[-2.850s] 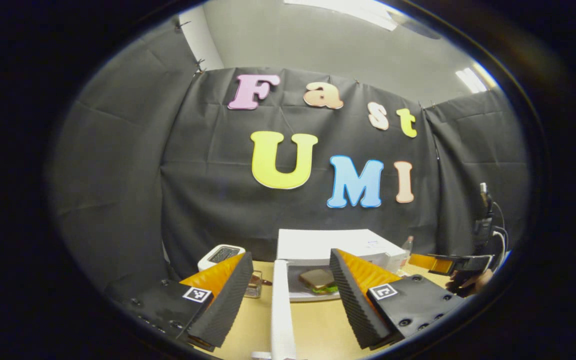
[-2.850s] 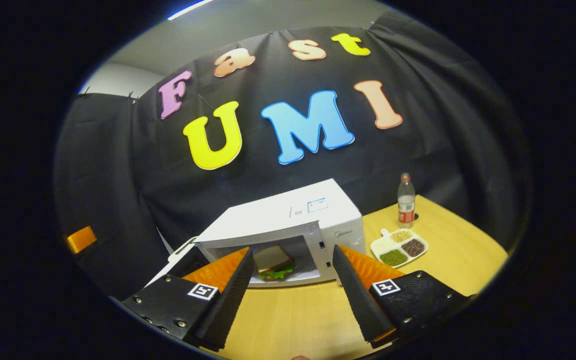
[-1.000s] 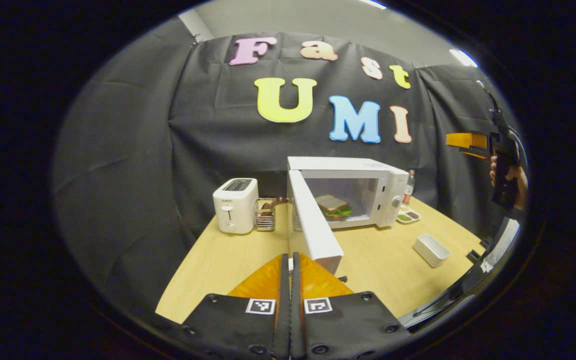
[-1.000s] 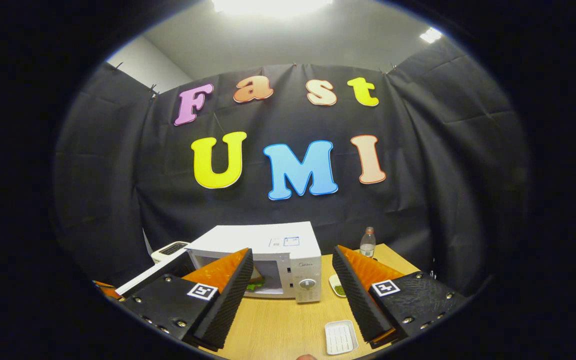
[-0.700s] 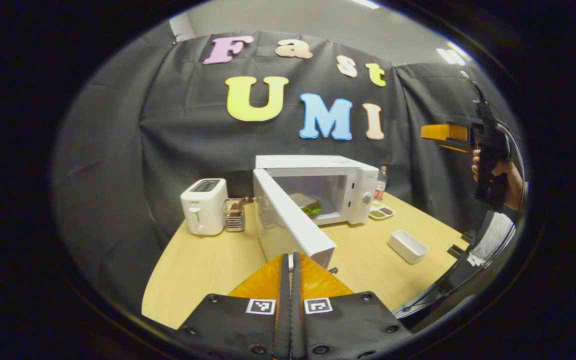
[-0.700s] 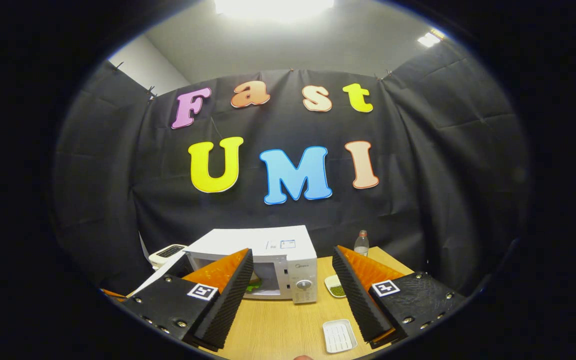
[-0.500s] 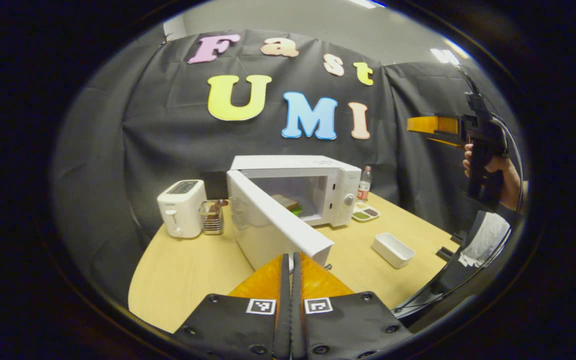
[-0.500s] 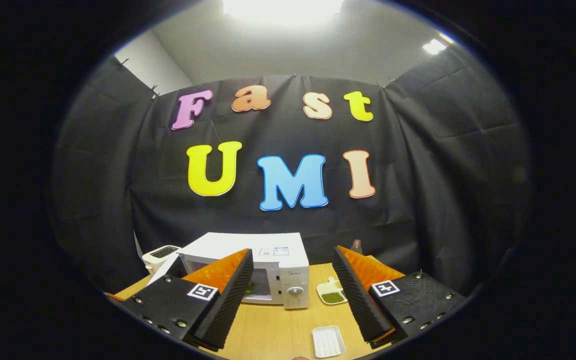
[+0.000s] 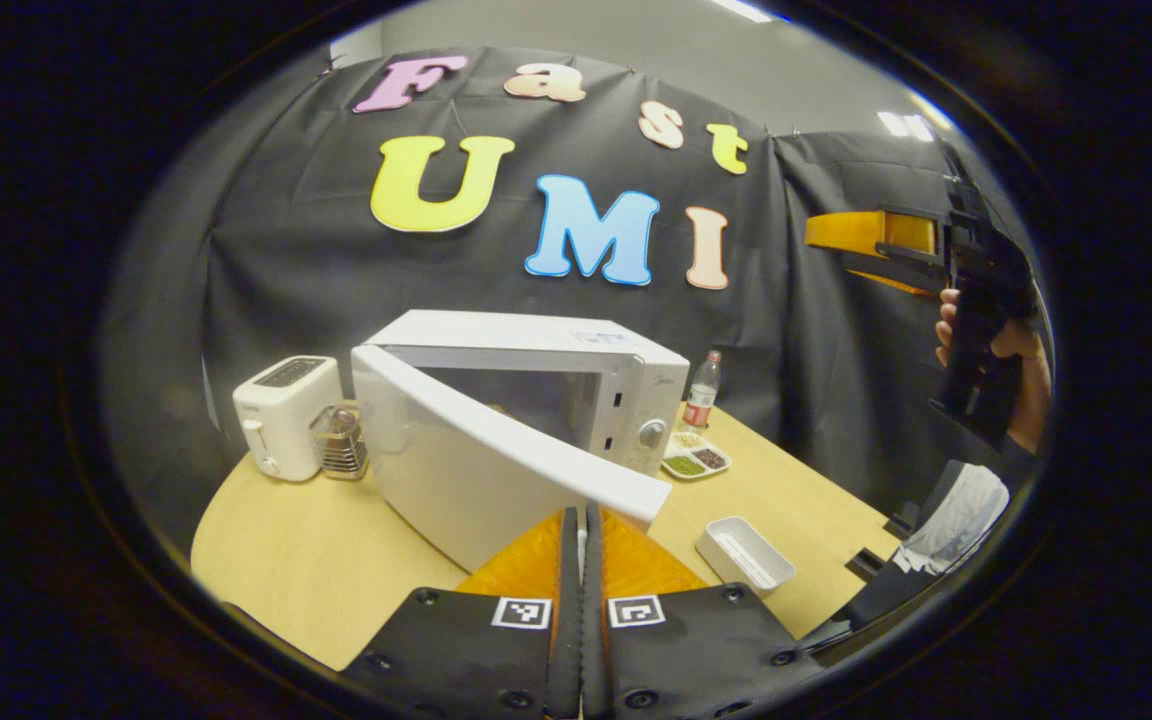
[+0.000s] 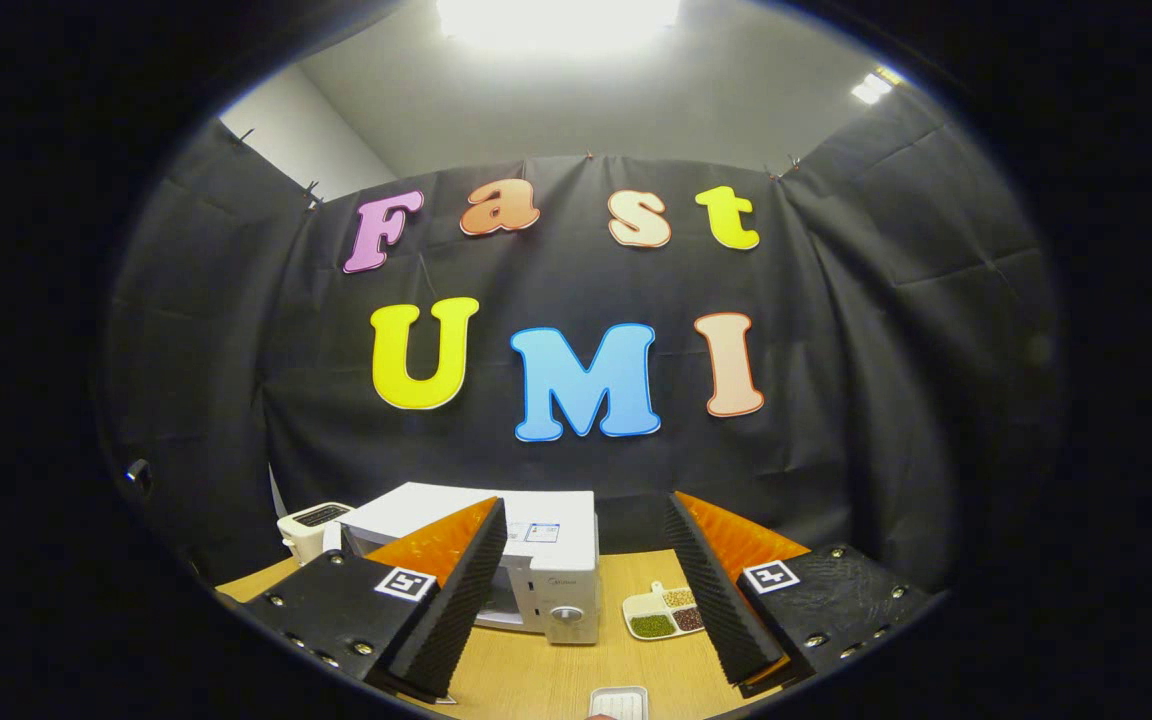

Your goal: Open the microwave oven with the left hand, put the food in, and close the microwave oven.

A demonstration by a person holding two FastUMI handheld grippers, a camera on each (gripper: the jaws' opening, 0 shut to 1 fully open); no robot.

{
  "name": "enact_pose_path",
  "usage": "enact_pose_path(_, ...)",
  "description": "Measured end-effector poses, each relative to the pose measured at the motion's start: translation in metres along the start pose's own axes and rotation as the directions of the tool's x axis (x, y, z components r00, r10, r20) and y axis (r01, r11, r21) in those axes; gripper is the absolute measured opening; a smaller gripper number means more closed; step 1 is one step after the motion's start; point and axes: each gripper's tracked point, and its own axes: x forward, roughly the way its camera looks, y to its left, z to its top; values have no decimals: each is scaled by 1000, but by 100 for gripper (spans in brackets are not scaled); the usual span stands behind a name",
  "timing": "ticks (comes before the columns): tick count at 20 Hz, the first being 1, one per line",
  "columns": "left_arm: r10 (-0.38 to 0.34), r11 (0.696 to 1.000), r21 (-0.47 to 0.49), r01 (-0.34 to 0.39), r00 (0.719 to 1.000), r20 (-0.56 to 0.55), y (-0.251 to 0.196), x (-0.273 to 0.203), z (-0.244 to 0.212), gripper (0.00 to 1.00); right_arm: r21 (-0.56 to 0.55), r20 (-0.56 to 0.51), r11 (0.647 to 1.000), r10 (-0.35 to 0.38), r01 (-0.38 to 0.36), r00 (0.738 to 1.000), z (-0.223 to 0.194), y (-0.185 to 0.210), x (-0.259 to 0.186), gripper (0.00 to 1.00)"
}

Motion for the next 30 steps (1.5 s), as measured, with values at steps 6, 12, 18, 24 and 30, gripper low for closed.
enact_pose_path(6,-12,1000,-23,12,1000,2,-28,61,18,7,6,8,1000,-10,10,1000,-1,-44,25,96)
enact_pose_path(12,-17,1000,-18,18,1000,10,-35,115,36,7,-7,-15,1000,-2,2,1000,-11,-72,38,96)
enact_pose_path(18,-18,999,-41,18,1000,7,-40,163,45,7,4,-46,1000,-4,4,999,-24,-90,48,96)
enact_pose_path(24,-2,999,-43,2,1000,-2,-39,198,52,7,9,-67,1000,-13,14,998,-34,-105,55,96)
enact_pose_path(30,81,996,-41,-81,997,-3,-24,229,63,7,27,-99,998,-46,48,994,-43,-119,63,96)
